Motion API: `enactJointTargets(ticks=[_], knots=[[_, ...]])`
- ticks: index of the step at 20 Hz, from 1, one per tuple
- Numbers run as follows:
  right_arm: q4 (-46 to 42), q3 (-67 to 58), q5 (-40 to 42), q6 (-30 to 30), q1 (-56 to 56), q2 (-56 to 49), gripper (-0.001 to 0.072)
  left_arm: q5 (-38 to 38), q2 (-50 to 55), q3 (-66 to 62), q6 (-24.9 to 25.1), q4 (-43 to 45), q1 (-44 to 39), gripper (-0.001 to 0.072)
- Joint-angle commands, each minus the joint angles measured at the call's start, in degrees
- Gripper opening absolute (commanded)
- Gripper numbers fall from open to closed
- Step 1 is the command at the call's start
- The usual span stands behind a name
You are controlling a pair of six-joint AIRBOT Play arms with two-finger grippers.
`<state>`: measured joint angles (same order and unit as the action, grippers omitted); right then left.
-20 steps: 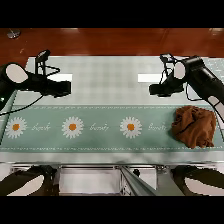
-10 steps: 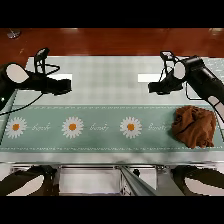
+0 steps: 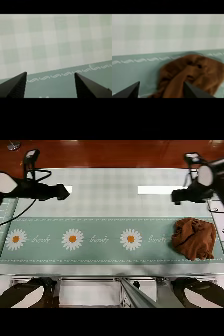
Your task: Fold the shirts.
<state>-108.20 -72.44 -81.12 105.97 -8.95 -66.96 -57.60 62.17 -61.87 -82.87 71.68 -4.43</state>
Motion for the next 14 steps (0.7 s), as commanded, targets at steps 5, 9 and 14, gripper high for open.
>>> enactJointTargets(ticks=[5,9,14], knots=[[5.9,29.2,7.8,5.4,23.7,21.8,0.0625,0.2,-18.9,24.5,2.7,-9.8,0.5,0.0702],[11.7,37.9,15.2,3.3,30.4,17.7,0.0625,0.2,-17.1,28.1,2.7,-9.9,0.3,0.0702],[18.9,37.6,21.3,-3.2,30.7,7.0,0.0545,2.6,-12.3,27.8,2.7,-11.4,0.3,0.0702]])
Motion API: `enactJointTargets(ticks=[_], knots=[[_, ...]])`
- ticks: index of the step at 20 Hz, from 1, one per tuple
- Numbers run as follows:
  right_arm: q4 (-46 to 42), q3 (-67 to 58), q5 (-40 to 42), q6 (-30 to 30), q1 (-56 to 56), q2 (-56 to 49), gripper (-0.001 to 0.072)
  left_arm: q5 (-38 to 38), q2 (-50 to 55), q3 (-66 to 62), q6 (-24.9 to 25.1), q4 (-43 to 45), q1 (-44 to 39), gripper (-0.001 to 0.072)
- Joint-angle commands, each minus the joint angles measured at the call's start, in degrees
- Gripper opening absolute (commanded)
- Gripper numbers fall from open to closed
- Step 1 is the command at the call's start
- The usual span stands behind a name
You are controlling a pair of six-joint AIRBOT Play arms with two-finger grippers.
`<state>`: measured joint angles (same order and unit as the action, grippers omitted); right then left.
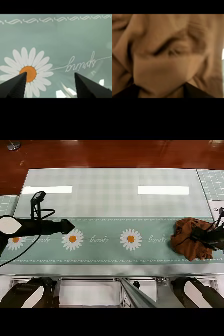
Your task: Fold the shirts.
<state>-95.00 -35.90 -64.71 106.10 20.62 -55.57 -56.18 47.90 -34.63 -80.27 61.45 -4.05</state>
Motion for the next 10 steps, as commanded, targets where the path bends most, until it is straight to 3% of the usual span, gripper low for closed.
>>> enactJointTargets(ticks=[1,2,6,10], knots=[[8.3,-0.1,5.5,-5.6,1.1,-5.2,0.0268,1.2,3.0,0.2,0.1,-1.0,0.1,0.0702],[11.3,-1.8,5.8,-8.3,1.1,-5.3,0.004,1.1,3.9,-0.5,0.2,-0.8,0.1,0.0702],[22.8,-17.8,3.1,-17.3,1.1,-1.9,0.0035,-1.4,4.9,-8.7,0.1,5.9,1.6,0.0702],[26.2,-35.3,1.0,-19.7,1.0,4.9,0.0034,-7.5,2.6,-16.5,0.2,5.8,5.1,0.0702]])
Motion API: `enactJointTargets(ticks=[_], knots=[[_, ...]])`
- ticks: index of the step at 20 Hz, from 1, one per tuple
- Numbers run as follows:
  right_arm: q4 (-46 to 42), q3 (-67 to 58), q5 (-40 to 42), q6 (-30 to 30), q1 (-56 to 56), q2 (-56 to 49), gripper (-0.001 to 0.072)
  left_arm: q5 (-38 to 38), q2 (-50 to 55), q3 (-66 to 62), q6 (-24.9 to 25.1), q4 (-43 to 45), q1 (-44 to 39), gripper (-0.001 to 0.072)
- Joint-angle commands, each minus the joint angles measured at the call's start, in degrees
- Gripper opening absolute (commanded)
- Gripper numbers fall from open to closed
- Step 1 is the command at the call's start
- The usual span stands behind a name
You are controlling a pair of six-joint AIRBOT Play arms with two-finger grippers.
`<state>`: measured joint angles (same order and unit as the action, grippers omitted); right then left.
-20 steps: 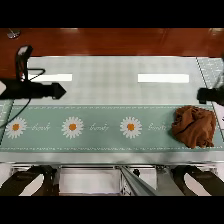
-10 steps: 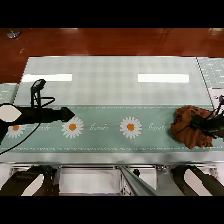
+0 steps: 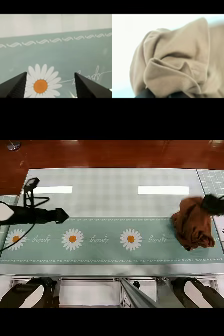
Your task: Fold the shirts.
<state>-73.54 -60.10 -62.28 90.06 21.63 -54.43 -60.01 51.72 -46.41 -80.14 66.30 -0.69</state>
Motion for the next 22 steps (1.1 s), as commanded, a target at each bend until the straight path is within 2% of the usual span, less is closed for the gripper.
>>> enactJointTargets(ticks=[1,6,8,10,13,17,18,20,22], knots=[[4.9,-14.6,-1.9,-4.0,0.0,5.1,0.0034,-4.0,-2.9,-4.8,0.0,0.4,1.6,0.0702],[13.0,-34.2,-5.1,-7.1,0.0,6.4,0.0034,-6.1,-10.6,0.5,-0.1,-3.2,-1.1,0.0702],[16.8,-41.3,-6.6,-7.6,0.0,5.3,0.0033,-6.0,-11.7,3.0,0.0,-7.8,-2.0,0.0702],[22.4,-49.1,-7.7,-8.0,0.0,3.1,0.0033,-4.1,-11.6,4.0,0.0,-11.1,-3.0,0.0702],[27.8,-58.6,-8.7,-8.1,0.0,0.0,0.0033,-0.1,-11.0,4.3,0.0,-11.1,-4.1,0.0702],[35.7,-55.2,-17.3,-9.9,-0.5,0.1,0.0033,2.5,-9.7,4.3,0.0,-10.8,-4.1,0.0702],[35.1,-52.3,-18.3,-10.3,-3.0,0.3,0.0033,3.6,-9.3,4.3,0.0,-10.4,-4.1,0.0702],[31.5,-43.8,-18.8,-10.2,-13.6,0.3,0.0033,4.7,-8.6,4.2,0.0,-8.8,-3.9,0.0702],[21.2,-32.0,-13.9,-8.1,-29.7,0.3,0.0034,4.7,-7.8,4.3,0.0,-7.8,-2.9,0.0702]])
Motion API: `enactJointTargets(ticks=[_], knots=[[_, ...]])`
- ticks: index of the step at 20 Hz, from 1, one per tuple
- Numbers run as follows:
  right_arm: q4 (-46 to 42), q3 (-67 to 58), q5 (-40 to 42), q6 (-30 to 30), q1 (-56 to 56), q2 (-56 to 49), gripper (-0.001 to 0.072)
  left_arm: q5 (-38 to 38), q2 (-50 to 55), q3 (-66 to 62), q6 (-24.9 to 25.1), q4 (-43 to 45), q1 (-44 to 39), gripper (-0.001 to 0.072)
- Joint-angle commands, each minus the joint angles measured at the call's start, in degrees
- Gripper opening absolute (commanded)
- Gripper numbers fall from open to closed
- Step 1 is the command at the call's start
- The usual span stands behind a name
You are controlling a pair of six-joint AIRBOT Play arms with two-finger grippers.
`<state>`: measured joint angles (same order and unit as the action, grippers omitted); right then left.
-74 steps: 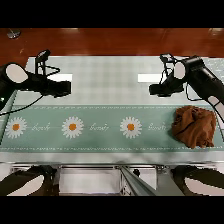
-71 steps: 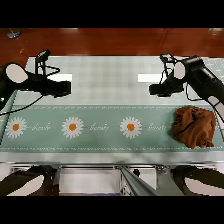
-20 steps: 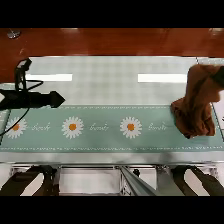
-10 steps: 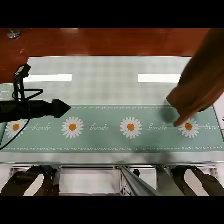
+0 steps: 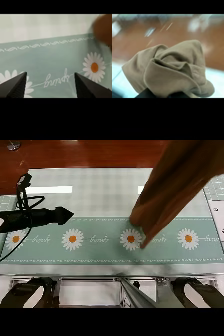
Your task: Fold the shirts.
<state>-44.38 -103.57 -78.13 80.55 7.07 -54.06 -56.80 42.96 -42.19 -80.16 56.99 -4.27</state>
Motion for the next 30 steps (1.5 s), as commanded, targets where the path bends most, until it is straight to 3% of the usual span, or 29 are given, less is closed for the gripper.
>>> enactJointTargets(ticks=[1,3,6,8,10,11,12,13,17,19,22,26,30], knots=[[-13.8,18.1,7.2,4.0,-23.3,-0.1,0.0034,1.5,1.3,0.0,0.0,1.5,1.3,0.0702],[-21.7,31.0,20.4,11.0,-37.0,-2.6,0.0034,1.5,2.0,0.0,0.0,1.6,2.2,0.0702],[-21.0,39.6,31.1,18.0,-45.8,-13.1,0.0034,1.1,2.8,0.1,-0.1,1.5,2.5,0.0702],[-15.2,39.7,34.1,17.0,-48.4,-21.2,0.0035,0.8,3.5,0.1,0.0,1.6,2.5,0.0702],[-3.2,39.7,36.3,11.0,-49.8,-26.5,0.0052,0.9,4.6,0.1,0.0,1.7,2.5,0.0702],[4.3,39.6,35.7,5.9,-49.8,-28.0,0.0251,0.8,5.1,0.1,0.0,1.7,2.4,0.0702],[9.4,39.6,34.6,2.3,-48.9,-28.3,0.0569,0.7,5.7,0.1,0.0,1.7,2.4,0.0702],[11.5,39.2,31.4,0.0,-46.5,-27.9,0.0627,0.0,6.4,0.0,0.0,1.7,2.3,0.0702],[6.6,37.5,15.0,0.1,-25.5,-19.7,0.0624,-4.4,7.1,-0.1,-1.0,2.7,2.7,0.0702],[-3.9,38.0,9.2,3.1,-12.7,-13.3,0.0624,-7.3,7.5,-0.1,-3.5,2.0,2.9,0.0702],[-21.1,46.4,5.7,6.2,3.8,-2.8,0.0616,-12.3,11.5,0.5,-2.3,-0.2,1.5,0.0702],[-19.9,67.5,6.6,2.9,15.9,7.8,0.0616,-4.0,21.8,0.3,4.1,-11.0,-2.3,0.0702],[-14.0,80.9,6.4,0.3,12.9,11.2,0.0616,-3.2,32.1,-4.0,7.7,-17.9,-4.0,0.0701]])
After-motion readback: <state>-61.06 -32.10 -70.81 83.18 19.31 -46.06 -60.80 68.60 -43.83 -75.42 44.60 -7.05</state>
